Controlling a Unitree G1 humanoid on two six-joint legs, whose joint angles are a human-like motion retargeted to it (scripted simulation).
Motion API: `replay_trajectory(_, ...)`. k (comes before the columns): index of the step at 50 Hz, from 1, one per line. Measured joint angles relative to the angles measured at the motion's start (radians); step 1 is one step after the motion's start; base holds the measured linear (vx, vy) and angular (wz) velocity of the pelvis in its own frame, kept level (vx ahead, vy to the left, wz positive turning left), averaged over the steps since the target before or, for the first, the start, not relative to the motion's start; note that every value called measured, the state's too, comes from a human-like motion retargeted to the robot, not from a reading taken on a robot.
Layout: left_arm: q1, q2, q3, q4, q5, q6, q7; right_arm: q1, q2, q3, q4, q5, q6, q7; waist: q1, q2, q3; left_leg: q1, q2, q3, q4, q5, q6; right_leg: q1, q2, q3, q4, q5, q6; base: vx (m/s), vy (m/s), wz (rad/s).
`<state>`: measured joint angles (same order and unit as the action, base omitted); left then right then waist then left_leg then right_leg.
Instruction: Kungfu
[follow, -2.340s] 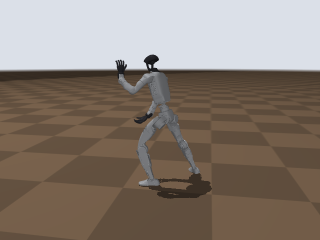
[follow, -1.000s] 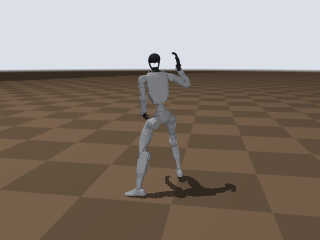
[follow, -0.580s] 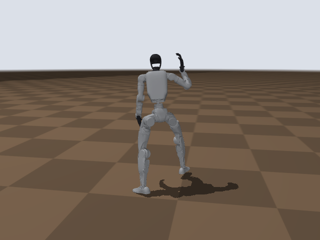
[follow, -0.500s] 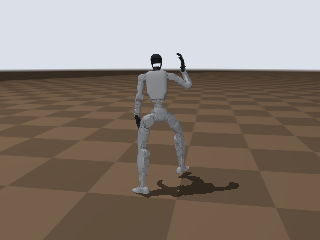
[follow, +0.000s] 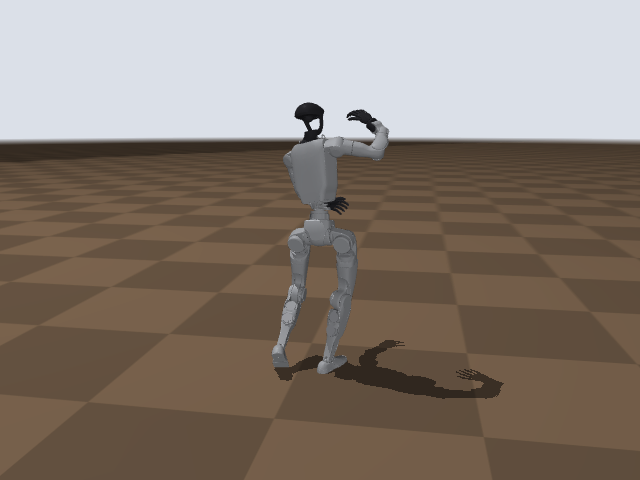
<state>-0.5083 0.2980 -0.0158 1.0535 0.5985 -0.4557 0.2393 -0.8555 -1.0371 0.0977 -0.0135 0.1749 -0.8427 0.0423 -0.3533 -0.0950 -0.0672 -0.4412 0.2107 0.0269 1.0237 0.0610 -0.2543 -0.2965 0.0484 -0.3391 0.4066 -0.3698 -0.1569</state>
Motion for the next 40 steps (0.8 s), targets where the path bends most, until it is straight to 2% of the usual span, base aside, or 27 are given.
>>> replay_trajectory(5, -0.275, 0.074, -0.057, -0.17, -0.065, 0.144, 0.031, -0.218, -0.028, 0.189, -0.059, -0.354, -0.008, -0.113, 0.085, -0.038, -0.02, -0.169, -0.101, 0.028, -0.221, -0.127, 0.126, 0.202, 0.134, 0.202, -0.138, 0.021, -0.018, 0.6, -0.52, -2.29)
replay_trajectory(9, -0.45, 0.151, -0.118, -0.318, -0.144, 0.293, -0.026, -0.384, 0.001, 0.342, -0.105, -0.536, 0.014, -0.195, 0.131, -0.038, -0.044, -0.21, -0.151, -0.007, -0.583, -0.113, 0.207, 0.354, 0.21, 0.373, -0.161, -0.001, -0.038, 0.82, -0.35, -2.49)
replay_trajectory(10, -0.487, 0.164, -0.13, -0.353, -0.156, 0.302, -0.051, -0.414, 0.013, 0.372, -0.114, -0.57, 0.018, -0.205, 0.136, -0.03, -0.049, -0.208, -0.148, -0.02, -0.68, -0.119, 0.214, 0.391, 0.229, 0.408, -0.162, -0.008, -0.044, 0.9, -0.3, -2.34)
replay_trajectory(12, -0.554, 0.182, -0.15, -0.417, -0.32, 0.221, -0.074, -0.464, 0.038, 0.399, -0.119, -0.7, 0.083, -0.28, 0.156, -0.016, -0.049, -0.197, -0.134, -0.082, -0.804, -0.138, 0.235, 0.458, 0.231, 0.438, -0.15, -0.006, -0.045, 0.84, -0.25, -2.61)
replay_trajectory(13, -0.577, 0.183, -0.159, -0.443, -0.407, 0.211, -0.046, -0.479, 0.047, 0.395, -0.121, -0.787, 0.117, -0.332, 0.178, -0.011, -0.048, -0.182, -0.12, -0.115, -0.836, -0.151, 0.237, 0.486, 0.219, 0.449, -0.131, 0.002, -0.043, 0.81, -0.17, -3.03)
replay_trajectory(15, -0.6, 0.181, -0.179, -0.498, -0.497, 0.251, -0.067, -0.49, 0.063, 0.379, -0.115, -0.959, 0.21, -0.479, 0.221, 0.021, -0.03, -0.108, -0.063, -0.118, -0.847, -0.153, 0.19, 0.542, 0.211, 0.476, -0.072, 0.018, -0.05, 0.94, -0.1, -3.23)
replay_trajectory(16, -0.597, 0.186, -0.176, -0.517, -0.478, 0.296, -0.122, -0.488, 0.082, 0.369, -0.102, -1.037, 0.259, -0.562, 0.224, 0.034, -0.028, -0.069, -0.039, -0.066, -0.817, -0.126, 0.176, 0.561, 0.189, 0.489, -0.035, 0.023, -0.04, 0.84, 0.02, -3.16)
replay_trajectory(17, -0.594, 0.185, -0.17, -0.529, -0.446, 0.352, -0.165, -0.481, 0.097, 0.352, -0.093, -1.101, 0.295, -0.627, 0.22, 0.047, -0.031, -0.037, -0.011, -0.007, -0.79, -0.067, 0.171, 0.572, 0.166, 0.497, 0.0, 0.032, -0.02, 0.69, 0.13, -2.93)
replay_trajectory(18, -0.589, 0.176, -0.157, -0.526, -0.389, 0.432, -0.185, -0.465, 0.107, 0.322, -0.09, -1.134, 0.304, -0.655, 0.201, 0.062, -0.044, -0.02, 0.023, 0.066, -0.771, 0.056, 0.184, 0.567, 0.142, 0.493, 0.03, 0.049, 0.017, 0.73, 0.14, -2.5)
replay_trajectory(19, -0.566, 0.173, -0.155, -0.536, -0.33, 0.487, -0.222, -0.426, 0.119, 0.3, -0.092, -1.152, 0.301, -0.679, 0.174, 0.089, -0.071, -0.067, 0.03, 0.032, -0.681, 0.062, 0.188, 0.549, 0.124, 0.461, 0.047, 0.087, 0.058, 0.76, 0.11, -2.04)
replay_trajectory(20, -0.535, 0.174, -0.157, -0.551, -0.27, 0.529, -0.266, -0.376, 0.133, 0.281, -0.095, -1.162, 0.293, -0.7, 0.142, 0.123, -0.104, -0.146, 0.024, -0.057, -0.555, 0.011, 0.186, 0.524, 0.108, 0.414, 0.057, 0.135, 0.102, 0.69, 0.09, -3.11)
replay_trajectory(22, -0.454, 0.222, -0.149, -0.59, -0.203, 0.57, -0.324, -0.348, 0.189, 0.319, -0.093, -1.198, 0.225, -0.754, 0.187, 0.13, -0.089, -0.068, 0.087, 0.09, -0.508, -0.044, 0.165, 0.454, -0.029, 0.41, 0.174, 0.173, 0.215, 0.34, 0.19, -4.47)
replay_trajectory(25, -0.335, 0.283, -0.137, -0.663, -0.131, 0.609, -0.438, -0.285, 0.284, 0.359, -0.035, -1.246, 0.038, -0.707, 0.169, 0.231, -0.039, -0.004, 0.198, 0.178, -0.426, -0.126, 0.114, 0.347, -0.154, 0.158, 0.169, 0.265, 0.307, -0.26, 0.25, -4.26)
replay_trajectory(27, -0.2, 0.356, -0.127, -0.696, -0.049, 0.607, -0.573, -0.221, 0.389, 0.446, 0.08, -1.206, 0.023, -0.567, 0.21, 0.241, -0.011, 0.098, 0.215, 0.287, -0.433, -0.087, 0.068, 0.232, -0.276, 0.067, 0.179, 0.311, 0.309, -0.33, 0.26, -5.48)
replay_trajectory(28, -0.115, 0.402, -0.123, -0.7, -0.006, 0.604, -0.645, -0.189, 0.458, 0.493, 0.147, -1.199, 0.046, -0.509, 0.219, 0.248, 0.002, 0.167, 0.201, 0.336, -0.468, -0.051, 0.041, 0.167, -0.333, 0.028, 0.179, 0.337, 0.295, -0.4, 0.33, -5.5)
replay_trajectory(30, 0.058, 0.462, -0.139, -0.685, 0.12, 0.578, -0.773, -0.103, 0.641, 0.567, 0.314, -1.171, 0.246, -0.645, 0.202, 0.284, 0.038, 0.265, 0.134, 0.323, -0.532, 0.022, -0.008, 0.05, -0.43, -0.059, 0.177, 0.382, 0.238, -0.49, 0.49, -4.98)
replay_trajectory(32, 0.193, 0.479, -0.189, -0.643, 0.271, 0.557, -0.977, 0.029, 0.808, 0.609, 0.456, -1.194, 0.18, -0.804, 0.185, 0.31, 0.098, 0.324, 0.006, 0.22, -0.567, 0.079, -0.008, -0.083, -0.492, 0.029, 0.162, 0.448, 0.228, -0.5, 0.74, -4.77)
replay_trajectory(33, 0.246, 0.476, -0.226, -0.612, 0.346, 0.533, -1.064, 0.094, 0.876, 0.628, 0.533, -1.171, 0.091, -0.821, 0.194, 0.316, 0.141, 0.358, -0.066, 0.162, -0.578, 0.093, -0.008, -0.161, -0.483, 0.156, 0.151, 0.48, 0.242, -0.48, 0.84, -5.09)
replay_trajectory(34, 0.283, 0.472, -0.272, -0.578, 0.399, 0.477, -1.129, 0.153, 0.934, 0.652, 0.616, -1.136, 0.039, -0.8, 0.203, 0.328, 0.186, 0.389, -0.131, 0.101, -0.58, 0.091, -0.008, -0.228, -0.459, 0.273, 0.139, 0.498, 0.273, -0.42, 0.95, -5.26)
replay_trajectory(35, 0.312, 0.468, -0.324, -0.542, 0.442, 0.405, -1.183, 0.207, 0.987, 0.678, 0.703, -1.095, 0.005, -0.758, 0.213, 0.341, 0.232, 0.418, -0.193, 0.037, -0.576, 0.082, -0.008, -0.29, -0.428, 0.386, 0.125, 0.51, 0.313, -0.18, 1.06, -5.72)
replay_trajectory(36, 0.342, 0.434, -0.393, -0.464, 0.492, 0.327, -1.201, 0.24, 1.029, 0.719, 0.784, -1.051, 0.004, -0.677, 0.231, 0.354, 0.279, 0.457, -0.245, -0.012, -0.561, 0.029, -0.008, -0.343, -0.374, 0.442, 0.112, 0.497, 0.335, -0.04, 1.0, -5.99)
replay_trajectory(37, 0.377, 0.383, -0.444, -0.371, 0.558, 0.261, -1.199, 0.265, 1.064, 0.755, 0.851, -1.008, -0.004, -0.602, 0.249, 0.364, 0.319, 0.492, -0.289, -0.048, -0.549, -0.027, -0.008, -0.391, -0.324, 0.48, 0.103, 0.483, 0.344, 0.15, 0.72, -5.88)
replay_trajectory(38, 0.42, 0.299, -0.462, -0.246, 0.654, 0.22, -1.16, 0.275, 1.085, 0.781, 0.889, -0.966, -0.028, -0.539, 0.265, 0.364, 0.343, 0.52, -0.317, -0.058, -0.544, -0.089, -0.008, -0.429, -0.284, 0.478, 0.098, 0.467, 0.326, 0.17, 0.45, -5.28)
replay_trajectory(40, 0.506, 0.136, -0.474, -0.028, 0.833, 0.164, -1.135, 0.3, 1.115, 0.857, 0.936, -0.871, -0.131, -0.425, 0.283, 0.355, 0.382, 0.563, -0.358, -0.002, -0.576, -0.193, -0.008, -0.521, -0.196, 0.465, 0.105, 0.495, 0.32, 0.17, 0.2, -4.29)
